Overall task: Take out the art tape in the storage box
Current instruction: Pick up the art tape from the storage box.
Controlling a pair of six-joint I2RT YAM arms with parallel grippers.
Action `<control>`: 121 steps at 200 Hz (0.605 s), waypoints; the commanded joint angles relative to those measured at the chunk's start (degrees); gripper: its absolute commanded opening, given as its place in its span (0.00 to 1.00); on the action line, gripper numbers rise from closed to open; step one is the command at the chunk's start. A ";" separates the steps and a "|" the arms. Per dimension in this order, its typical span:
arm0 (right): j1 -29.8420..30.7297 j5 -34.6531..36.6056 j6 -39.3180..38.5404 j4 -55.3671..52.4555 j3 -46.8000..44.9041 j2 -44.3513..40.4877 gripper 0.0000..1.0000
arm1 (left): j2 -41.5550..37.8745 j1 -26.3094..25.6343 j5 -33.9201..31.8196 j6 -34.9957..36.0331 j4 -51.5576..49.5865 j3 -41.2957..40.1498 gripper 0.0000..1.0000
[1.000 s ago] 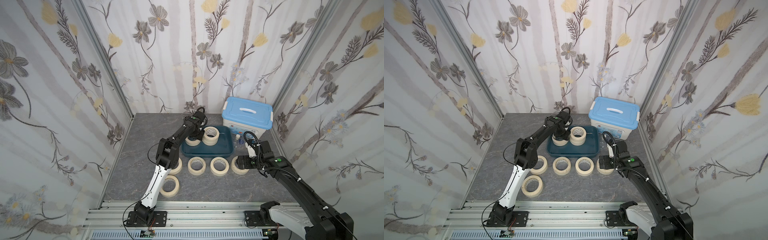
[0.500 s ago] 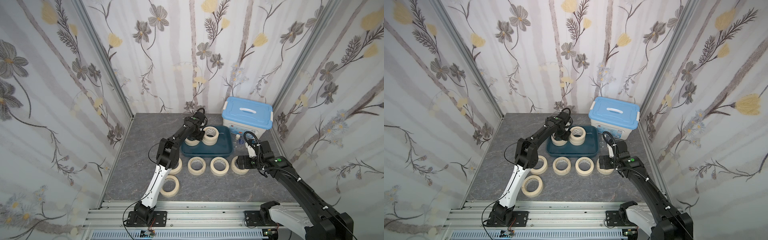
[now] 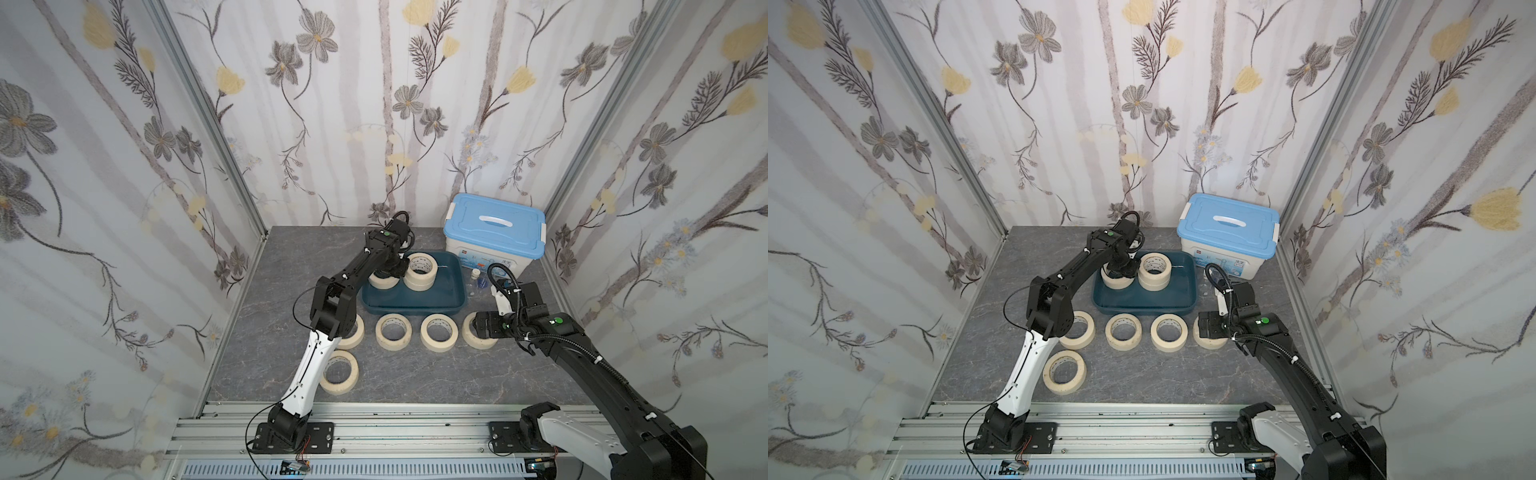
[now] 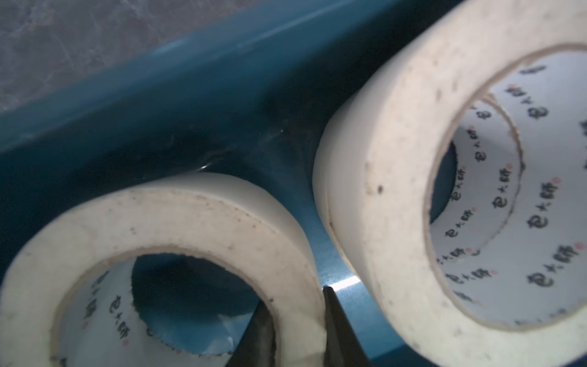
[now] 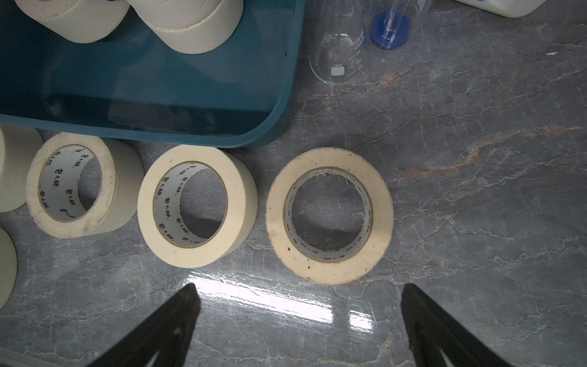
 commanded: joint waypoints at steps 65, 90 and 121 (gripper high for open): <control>0.00 0.31 0.45 0.48 0.04 -0.64 1.00 | -4.68 -0.45 0.02 -0.50 -2.04 0.13 0.18; -0.02 0.23 0.36 0.45 0.20 -0.84 1.00 | -6.59 -0.91 0.02 -0.58 -1.81 -1.39 0.17; -0.02 -0.02 0.35 0.40 0.30 -0.99 1.00 | -9.95 -1.43 -0.35 -0.81 -0.89 -4.95 0.17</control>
